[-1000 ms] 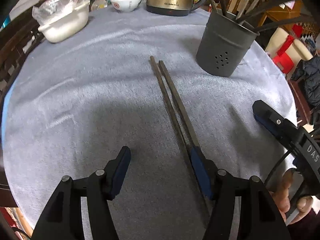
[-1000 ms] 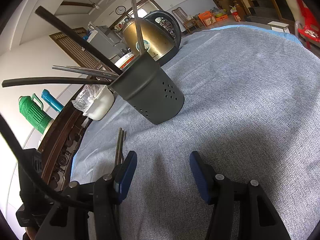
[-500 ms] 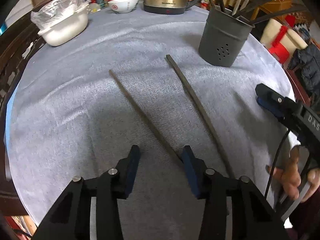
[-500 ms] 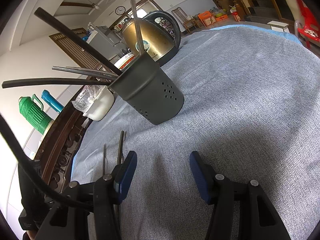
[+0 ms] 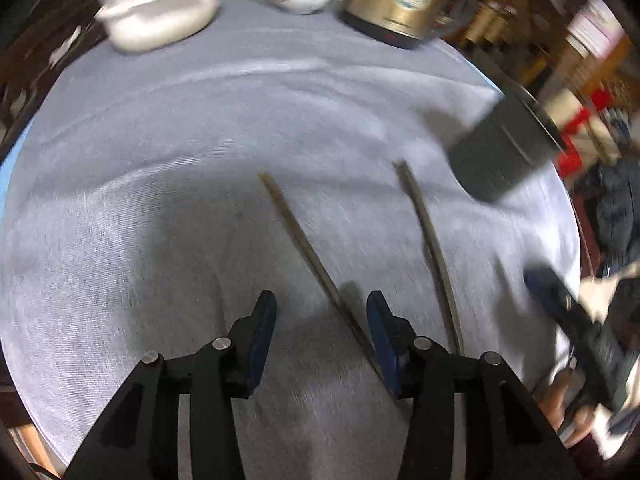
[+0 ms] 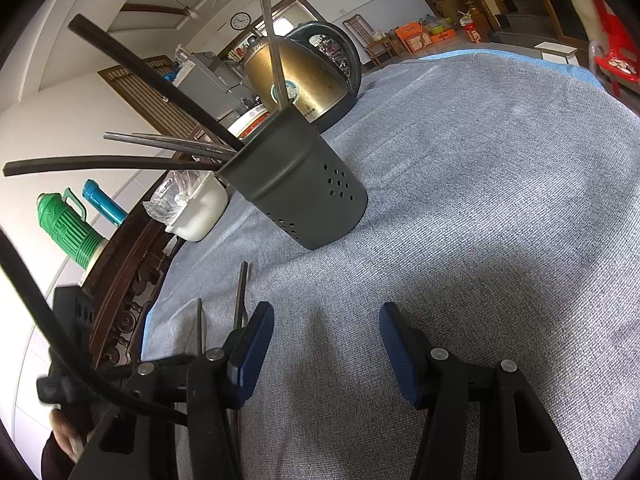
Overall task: Organize utensils
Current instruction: 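Close the left tool on one dark chopstick, then close the right tool on the other dark chopstick, then lift both held chopsticks and carry them over the grey cup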
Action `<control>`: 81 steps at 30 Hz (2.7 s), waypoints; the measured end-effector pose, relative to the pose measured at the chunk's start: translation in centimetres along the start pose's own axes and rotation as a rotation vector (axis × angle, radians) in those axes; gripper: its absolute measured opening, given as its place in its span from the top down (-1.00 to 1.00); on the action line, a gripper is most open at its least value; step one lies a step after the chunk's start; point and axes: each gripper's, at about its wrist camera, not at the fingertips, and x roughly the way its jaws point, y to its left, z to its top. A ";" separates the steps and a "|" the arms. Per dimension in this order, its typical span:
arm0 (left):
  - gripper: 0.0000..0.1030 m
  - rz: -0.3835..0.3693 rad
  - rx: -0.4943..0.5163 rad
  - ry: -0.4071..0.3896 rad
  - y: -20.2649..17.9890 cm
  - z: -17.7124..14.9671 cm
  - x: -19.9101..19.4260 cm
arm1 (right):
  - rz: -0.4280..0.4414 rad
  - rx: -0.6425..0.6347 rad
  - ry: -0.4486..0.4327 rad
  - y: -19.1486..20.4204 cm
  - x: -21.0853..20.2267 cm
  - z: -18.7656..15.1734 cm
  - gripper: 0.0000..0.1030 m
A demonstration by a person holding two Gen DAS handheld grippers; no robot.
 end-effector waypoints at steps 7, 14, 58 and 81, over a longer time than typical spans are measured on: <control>0.30 0.051 -0.089 0.025 0.4 3.1 1.1 | 0.001 0.001 0.000 0.0 0.0 0.0 -0.14; 0.83 0.087 -0.036 0.024 -0.3 5.8 3.0 | 0.000 0.000 0.001 -0.1 0.0 0.0 -0.14; 0.85 0.051 0.078 0.025 0.8 4.0 2.2 | -0.219 -0.309 0.288 11.4 9.9 0.5 0.88; 0.89 0.073 0.063 -0.296 -1.2 2.1 -11.5 | 0.073 -0.287 0.023 15.5 -1.8 3.2 0.88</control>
